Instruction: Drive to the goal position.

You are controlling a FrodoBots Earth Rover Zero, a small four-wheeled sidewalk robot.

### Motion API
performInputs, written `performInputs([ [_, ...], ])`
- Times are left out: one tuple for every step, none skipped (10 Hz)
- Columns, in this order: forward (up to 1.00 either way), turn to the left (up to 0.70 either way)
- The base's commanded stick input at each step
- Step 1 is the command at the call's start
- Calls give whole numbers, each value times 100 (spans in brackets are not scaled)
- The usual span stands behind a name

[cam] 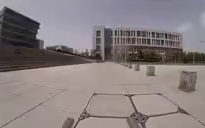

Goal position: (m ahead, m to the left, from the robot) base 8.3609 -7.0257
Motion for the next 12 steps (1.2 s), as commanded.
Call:
performInputs([
  [70, 0],
  [70, 0],
  [70, 0],
  [70, 0],
  [70, 0],
  [70, 0],
  [70, 0],
  [70, 0],
  [70, 0],
  [70, 0],
  [70, 0],
  [70, 0],
])
